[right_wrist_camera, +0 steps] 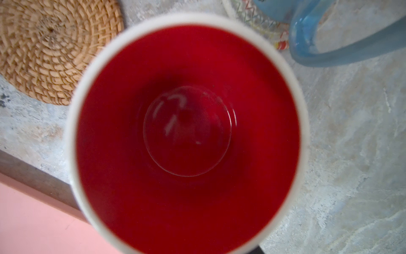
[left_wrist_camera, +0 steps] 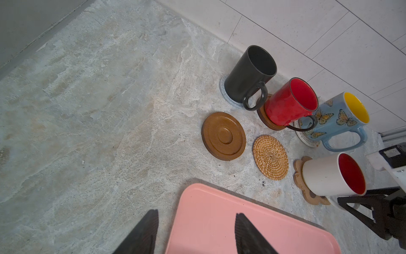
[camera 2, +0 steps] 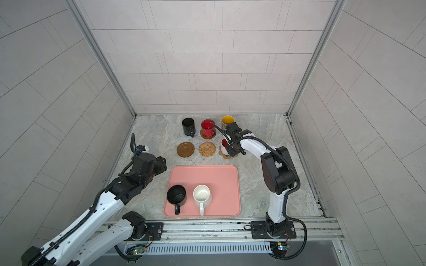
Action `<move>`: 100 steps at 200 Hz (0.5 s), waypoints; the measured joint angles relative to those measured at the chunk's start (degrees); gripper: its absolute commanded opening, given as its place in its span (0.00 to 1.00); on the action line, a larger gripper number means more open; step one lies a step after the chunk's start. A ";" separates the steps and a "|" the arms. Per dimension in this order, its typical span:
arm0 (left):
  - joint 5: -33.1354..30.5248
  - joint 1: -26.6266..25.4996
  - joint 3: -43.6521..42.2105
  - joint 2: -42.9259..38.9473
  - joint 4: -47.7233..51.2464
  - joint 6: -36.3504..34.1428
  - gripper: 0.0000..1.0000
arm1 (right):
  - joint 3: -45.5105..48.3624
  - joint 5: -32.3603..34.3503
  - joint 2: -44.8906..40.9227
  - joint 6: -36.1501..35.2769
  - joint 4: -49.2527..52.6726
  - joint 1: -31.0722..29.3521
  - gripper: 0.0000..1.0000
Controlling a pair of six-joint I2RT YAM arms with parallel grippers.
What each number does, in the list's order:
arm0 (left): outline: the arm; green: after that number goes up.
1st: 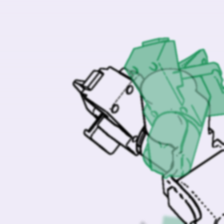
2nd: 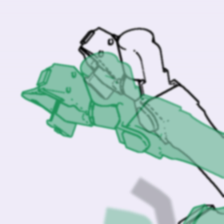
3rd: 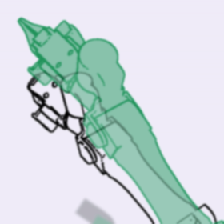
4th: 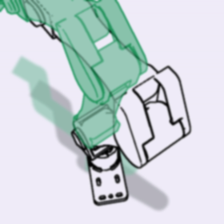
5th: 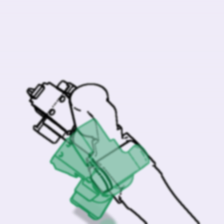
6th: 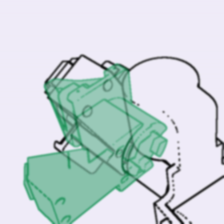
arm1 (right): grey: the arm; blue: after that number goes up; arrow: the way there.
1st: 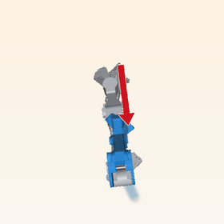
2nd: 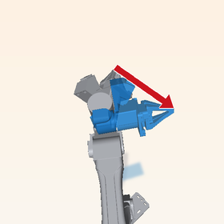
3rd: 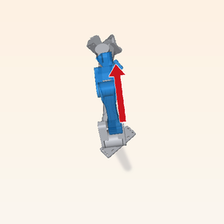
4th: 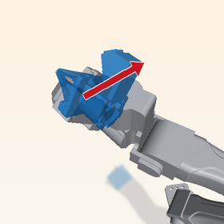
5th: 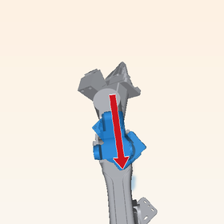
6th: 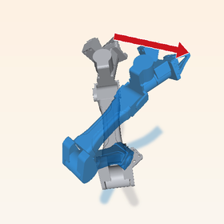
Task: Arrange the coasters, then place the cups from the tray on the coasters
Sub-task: 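Lower the red-inside mug onto the paw-shaped cork coaster with the right gripper, then open the right gripper and lift it off the red-inside mug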
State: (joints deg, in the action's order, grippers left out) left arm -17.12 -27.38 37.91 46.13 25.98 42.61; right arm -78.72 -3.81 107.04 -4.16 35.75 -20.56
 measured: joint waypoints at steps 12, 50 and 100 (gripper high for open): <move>-0.02 0.00 0.00 -0.02 0.00 0.00 0.62 | 0.07 0.00 0.00 0.07 -0.02 0.00 0.51; -0.09 0.00 0.00 -0.59 0.02 0.02 0.62 | 0.87 0.11 -0.11 0.22 -0.13 0.00 0.58; -0.11 0.00 0.00 -0.61 0.02 0.00 0.62 | 1.18 0.22 -0.48 0.42 -0.15 0.00 0.66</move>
State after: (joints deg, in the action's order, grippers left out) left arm -17.23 -27.38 37.91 45.52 26.00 42.61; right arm -77.54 -3.60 106.56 -3.75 35.59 -20.56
